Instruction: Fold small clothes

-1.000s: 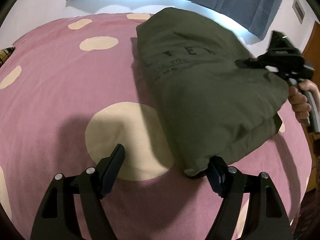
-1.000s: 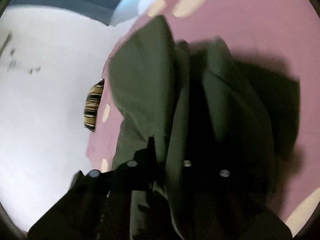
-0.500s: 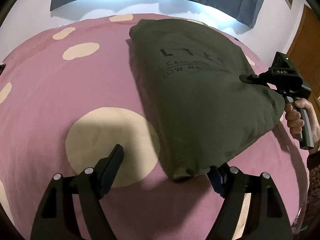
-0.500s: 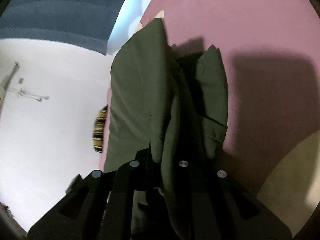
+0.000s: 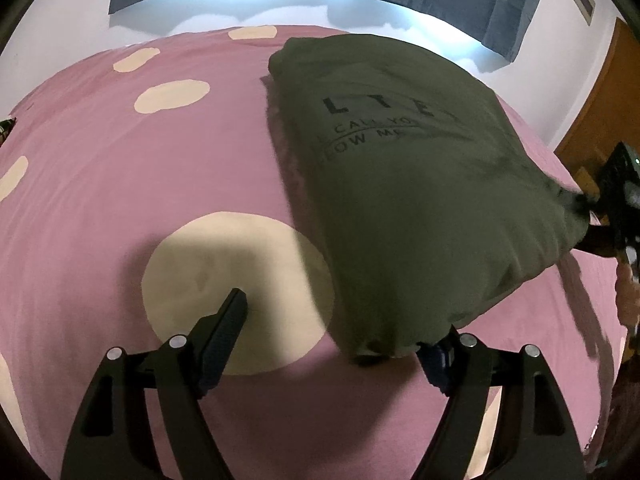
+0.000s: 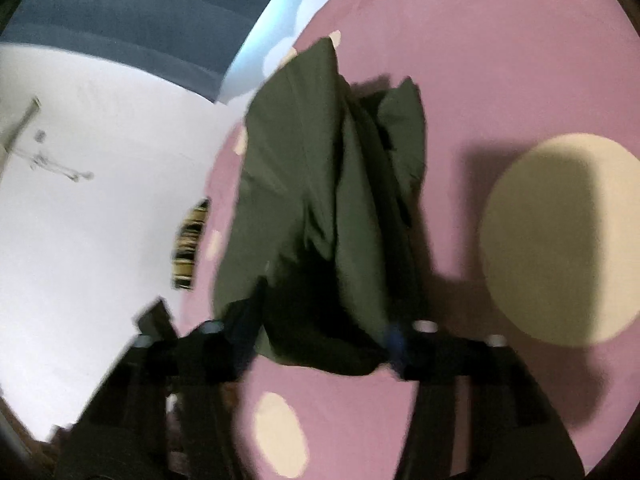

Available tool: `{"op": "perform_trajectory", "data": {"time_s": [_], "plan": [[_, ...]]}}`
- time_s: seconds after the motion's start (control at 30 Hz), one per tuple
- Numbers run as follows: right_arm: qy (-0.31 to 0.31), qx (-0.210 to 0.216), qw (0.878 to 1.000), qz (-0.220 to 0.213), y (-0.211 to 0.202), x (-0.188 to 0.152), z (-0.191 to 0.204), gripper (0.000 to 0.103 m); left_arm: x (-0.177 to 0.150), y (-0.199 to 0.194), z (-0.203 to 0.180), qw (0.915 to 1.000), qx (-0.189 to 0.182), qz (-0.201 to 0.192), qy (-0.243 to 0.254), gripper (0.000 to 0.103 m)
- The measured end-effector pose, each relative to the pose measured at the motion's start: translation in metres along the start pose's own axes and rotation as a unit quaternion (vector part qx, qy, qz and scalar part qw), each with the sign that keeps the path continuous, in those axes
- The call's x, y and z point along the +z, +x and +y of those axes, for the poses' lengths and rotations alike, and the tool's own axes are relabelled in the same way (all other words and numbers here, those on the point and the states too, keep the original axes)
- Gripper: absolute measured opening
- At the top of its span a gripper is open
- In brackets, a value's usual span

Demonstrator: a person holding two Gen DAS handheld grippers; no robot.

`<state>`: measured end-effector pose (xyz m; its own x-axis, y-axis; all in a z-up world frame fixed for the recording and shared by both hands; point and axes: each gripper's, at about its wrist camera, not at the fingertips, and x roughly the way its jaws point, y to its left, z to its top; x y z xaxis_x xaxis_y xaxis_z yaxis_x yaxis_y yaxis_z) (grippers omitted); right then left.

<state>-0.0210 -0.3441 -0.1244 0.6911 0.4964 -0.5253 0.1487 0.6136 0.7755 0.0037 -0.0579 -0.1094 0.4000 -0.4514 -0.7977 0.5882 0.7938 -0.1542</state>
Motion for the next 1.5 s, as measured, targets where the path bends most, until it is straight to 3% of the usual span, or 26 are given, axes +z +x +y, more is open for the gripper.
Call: {"op": "perform_trajectory", "data": {"time_s": [0.13, 0.33, 0.67, 0.83, 0.87, 0.93, 1.0, 1.3, 1.43, 1.5], "plan": [[-0.002, -0.01, 1.0, -0.003, 0.007, -0.007, -0.008, 0.024, 0.0, 0.0, -0.002, 0.9999, 0.01, -0.004, 0.01, 0.078], [0.031, 0.045, 0.998, -0.009, 0.016, -0.011, -0.045, 0.017, -0.001, 0.004, 0.0, 0.9996, 0.018, -0.003, 0.02, 0.08], [0.032, 0.048, 0.998, -0.016, 0.003, -0.015, -0.046, 0.017, 0.0, 0.004, 0.001, 0.9998, 0.015, -0.003, 0.016, 0.081], [0.034, 0.046, 0.998, 0.002, -0.004, -0.012, -0.042, 0.03, 0.0, 0.005, 0.001, 0.9998, 0.017, 0.0, 0.011, 0.081], [0.027, 0.03, 0.999, 0.002, -0.011, -0.008, -0.038, 0.033, 0.0, 0.005, 0.001, 0.9998, 0.017, 0.0, 0.011, 0.081], [0.004, 0.004, 1.0, -0.013, -0.023, 0.0, -0.025, 0.055, 0.0, 0.006, 0.001, 0.9998, 0.018, 0.001, 0.011, 0.081], [-0.011, -0.004, 0.999, -0.035, -0.033, 0.017, -0.015, 0.062, 0.0, 0.007, 0.001, 0.9998, 0.019, 0.002, 0.011, 0.081], [0.017, -0.022, 0.998, -0.055, 0.015, 0.113, -0.012, 0.062, 0.001, 0.008, -0.001, 0.9997, 0.023, 0.005, 0.011, 0.081], [0.028, -0.069, 0.997, -0.023, 0.048, 0.125, -0.023, 0.054, 0.0, 0.009, 0.0, 0.9997, 0.022, 0.006, 0.011, 0.082], [0.046, -0.066, 0.997, -0.014, 0.055, 0.124, -0.037, 0.052, 0.001, 0.009, 0.0, 0.9997, 0.022, 0.007, 0.011, 0.083]]}}
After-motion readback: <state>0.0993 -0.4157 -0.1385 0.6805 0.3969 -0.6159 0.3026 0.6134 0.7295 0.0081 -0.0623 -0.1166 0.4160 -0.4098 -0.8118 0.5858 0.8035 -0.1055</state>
